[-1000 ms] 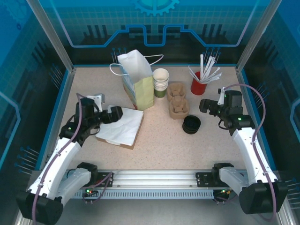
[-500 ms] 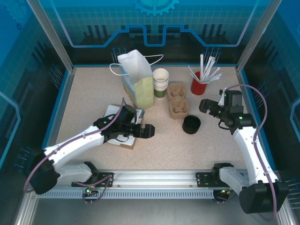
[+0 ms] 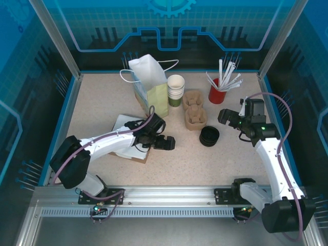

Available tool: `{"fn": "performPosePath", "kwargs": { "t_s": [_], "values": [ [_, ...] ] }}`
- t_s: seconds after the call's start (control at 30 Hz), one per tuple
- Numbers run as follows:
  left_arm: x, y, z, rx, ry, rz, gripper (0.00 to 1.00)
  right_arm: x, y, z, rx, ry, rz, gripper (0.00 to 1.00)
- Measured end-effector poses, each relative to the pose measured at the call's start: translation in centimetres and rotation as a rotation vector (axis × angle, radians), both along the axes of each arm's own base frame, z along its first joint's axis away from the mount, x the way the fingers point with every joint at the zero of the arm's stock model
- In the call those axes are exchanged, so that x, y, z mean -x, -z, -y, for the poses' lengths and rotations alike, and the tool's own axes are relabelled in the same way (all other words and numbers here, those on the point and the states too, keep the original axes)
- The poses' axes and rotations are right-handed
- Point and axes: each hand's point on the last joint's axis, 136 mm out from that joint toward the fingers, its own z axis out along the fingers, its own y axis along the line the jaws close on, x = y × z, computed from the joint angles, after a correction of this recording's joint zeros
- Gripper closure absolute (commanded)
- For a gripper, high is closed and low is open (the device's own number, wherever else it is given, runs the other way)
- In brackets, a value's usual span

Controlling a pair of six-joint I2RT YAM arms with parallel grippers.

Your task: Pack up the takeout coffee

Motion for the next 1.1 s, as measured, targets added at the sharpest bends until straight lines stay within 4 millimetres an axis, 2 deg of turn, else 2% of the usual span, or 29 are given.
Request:
{"fn": "performPosePath", "kwargs": {
  "t_s": [0.13,0.27,0.37,0.53,0.67,0.77,0.9,1.1],
  "values": [
    [-0.8,0.0,-1.0,-0.012,-0.027,0.001,0.01,-0.3,-0.5,-0.1,-0.004,-0.002,0.003,0.00],
    [-2.3,0.2,-3.3,-0.031,-0.075,0.012,0.01,-0.5,-0.7,-0.3,-0.006,-0.007,-0.005,0.00],
    [-3.1,0.3,-5.8,-0.045,-0.116,0.022,0.01,-0.6,-0.6,-0.7,-0.010,-0.017,-0.014,0.01],
    [-4.0,0.4,-10.6,-0.076,-0.187,0.029,0.01,-1.2,-0.4,-1.6,-0.041,-0.038,-0.040,0.10],
    [-4.5,0.5,-14.1,-0.097,-0.244,0.033,0.01,-2.1,-0.4,-3.1,-0.089,-0.061,-0.068,0.15],
    [-4.8,0.5,-16.0,-0.104,-0.281,0.035,0.01,-3.0,-0.6,-4.3,-0.134,-0.077,-0.090,0.17],
    [-5.1,-0.2,-16.9,-0.093,-0.295,0.058,0.01,-4.5,-1.0,-6.4,-0.198,-0.103,-0.114,0.20],
    [-4.7,-3.6,-15.6,0.024,-0.268,0.151,0.01,-8.1,-2.6,-10.5,-0.314,-0.170,-0.123,0.27]
  ]
}}
